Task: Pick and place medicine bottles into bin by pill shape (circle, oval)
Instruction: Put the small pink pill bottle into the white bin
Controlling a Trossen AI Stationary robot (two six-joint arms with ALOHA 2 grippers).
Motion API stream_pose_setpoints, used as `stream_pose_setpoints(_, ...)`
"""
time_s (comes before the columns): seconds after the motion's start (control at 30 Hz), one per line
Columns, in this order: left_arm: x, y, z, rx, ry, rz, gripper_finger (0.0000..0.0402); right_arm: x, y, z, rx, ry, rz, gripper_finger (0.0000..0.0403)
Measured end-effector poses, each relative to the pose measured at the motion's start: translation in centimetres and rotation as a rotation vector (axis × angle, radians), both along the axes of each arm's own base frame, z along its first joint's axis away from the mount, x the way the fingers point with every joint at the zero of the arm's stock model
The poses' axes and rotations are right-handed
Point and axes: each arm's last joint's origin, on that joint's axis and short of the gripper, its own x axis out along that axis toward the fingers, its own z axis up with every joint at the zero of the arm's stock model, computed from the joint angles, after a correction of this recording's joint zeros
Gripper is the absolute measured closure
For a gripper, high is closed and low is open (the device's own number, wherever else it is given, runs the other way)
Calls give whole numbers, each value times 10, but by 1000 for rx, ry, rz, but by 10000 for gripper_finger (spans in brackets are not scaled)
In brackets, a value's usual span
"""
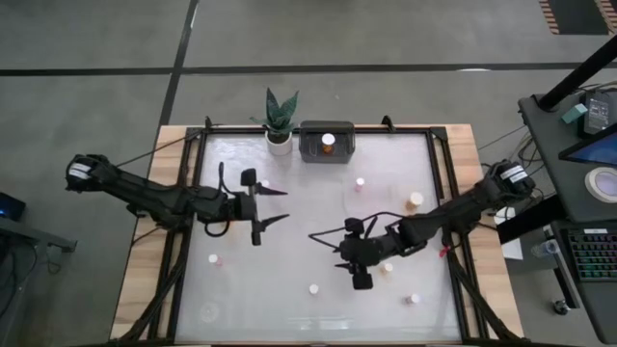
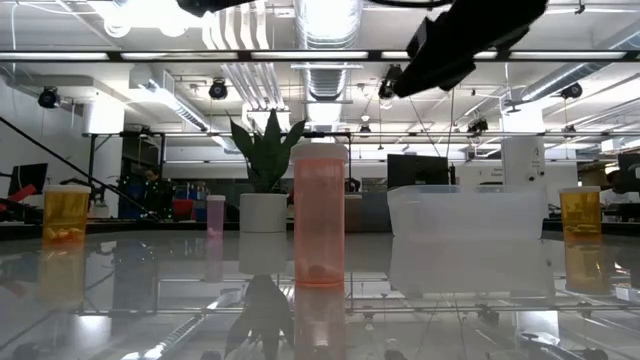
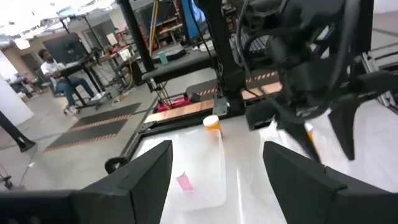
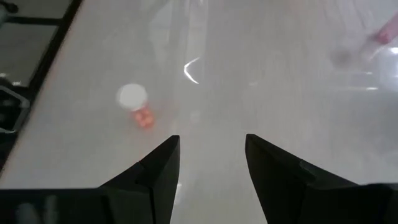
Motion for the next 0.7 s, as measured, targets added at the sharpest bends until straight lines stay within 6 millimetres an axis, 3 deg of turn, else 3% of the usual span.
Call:
stream_pose_setpoints(0.33, 1, 0, -1, -62, -9, 4, 166, 3, 21, 1, -17, -81, 0, 227)
stream_pose_setpoints(0.7, 0, -7, -4, -93, -1, -22, 166, 47, 47, -29, -38, -42, 6, 226)
